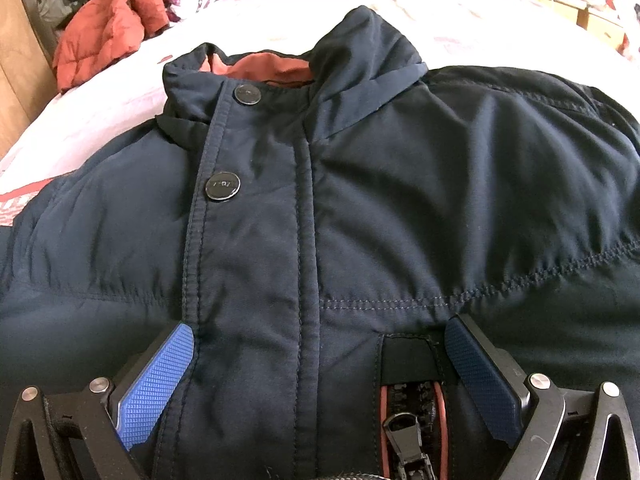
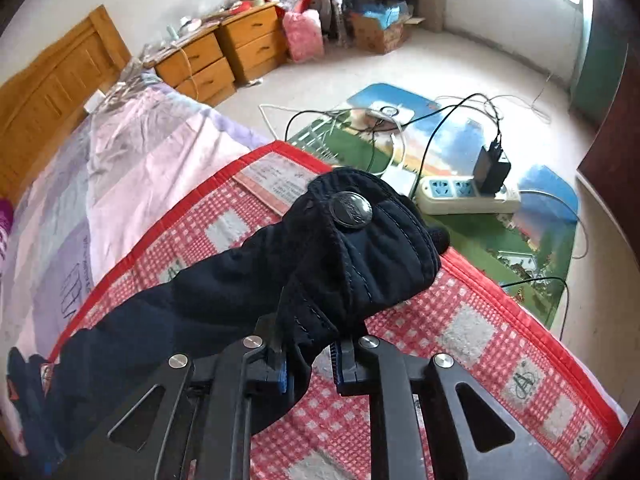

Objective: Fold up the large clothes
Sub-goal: 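Close the right tool on the sleeve cuff and lift it, then carry the held sleeve with the right tool across the jacket body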

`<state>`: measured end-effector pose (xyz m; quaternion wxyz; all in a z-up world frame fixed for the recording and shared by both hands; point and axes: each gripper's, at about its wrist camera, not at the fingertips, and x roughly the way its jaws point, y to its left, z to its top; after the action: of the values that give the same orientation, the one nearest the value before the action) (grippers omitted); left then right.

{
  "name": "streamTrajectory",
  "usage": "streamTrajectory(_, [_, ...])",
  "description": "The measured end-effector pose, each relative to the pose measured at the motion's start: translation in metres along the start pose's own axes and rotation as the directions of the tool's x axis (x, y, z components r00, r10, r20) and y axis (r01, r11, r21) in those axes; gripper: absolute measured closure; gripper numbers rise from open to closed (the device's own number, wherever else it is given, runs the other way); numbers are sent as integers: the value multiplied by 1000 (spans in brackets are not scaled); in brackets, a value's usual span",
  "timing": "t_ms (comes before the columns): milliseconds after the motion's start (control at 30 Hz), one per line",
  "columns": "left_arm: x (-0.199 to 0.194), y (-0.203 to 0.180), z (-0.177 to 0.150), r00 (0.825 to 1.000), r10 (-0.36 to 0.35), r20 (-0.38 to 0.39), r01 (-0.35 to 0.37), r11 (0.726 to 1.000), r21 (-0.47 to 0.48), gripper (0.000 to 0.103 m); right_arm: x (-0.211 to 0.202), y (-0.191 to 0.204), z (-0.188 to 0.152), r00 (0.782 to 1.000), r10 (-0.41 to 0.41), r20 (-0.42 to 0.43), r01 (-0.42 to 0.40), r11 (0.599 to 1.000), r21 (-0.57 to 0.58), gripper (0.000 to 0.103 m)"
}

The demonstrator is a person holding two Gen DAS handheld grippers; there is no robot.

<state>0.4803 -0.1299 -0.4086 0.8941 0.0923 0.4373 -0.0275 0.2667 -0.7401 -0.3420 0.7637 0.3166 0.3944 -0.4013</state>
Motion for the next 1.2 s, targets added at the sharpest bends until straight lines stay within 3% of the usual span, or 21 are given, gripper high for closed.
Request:
streamTrajectory(67, [0,0,1,1000,-2,-2,2,1000,-3,0,-2,-2,-2,1000,-11,13,10,999,38,87])
streamTrajectory(333, [0,0,0,1000,0,2,0,1000,-5,0,-21,17,2,993,-97,72,100,994,-39,87])
streamTrajectory(533, [0,0,0,1000,3,6,-3,1000,-3,0,-65,61,12,970,-152,188,185,967,-174,87])
streamTrajectory(667, [1,2,0,1000,2,3,-2,1000,-5,0,-104,103,8,942,-148,301,239,926,-293,87])
streamTrajectory(867, [-1,11,12,998,-26,-58,25,999,-19,0,-156,175,-15,918,-44,395,224,878,-423,87])
streamTrajectory(1000, [-12,33,23,995,-16,-95,12,999,-50,0,-187,242,-50,904,75,421,186,818,-544,87])
streamTrajectory(1100, [-28,67,30,995,8,-100,-16,997,-76,0,-201,292,-86,904,172,392,116,784,-611,87])
streamTrajectory(1200, [-42,105,28,993,17,-118,-29,995,-95,0,-203,343,-133,913,248,324,48,724,-689,87])
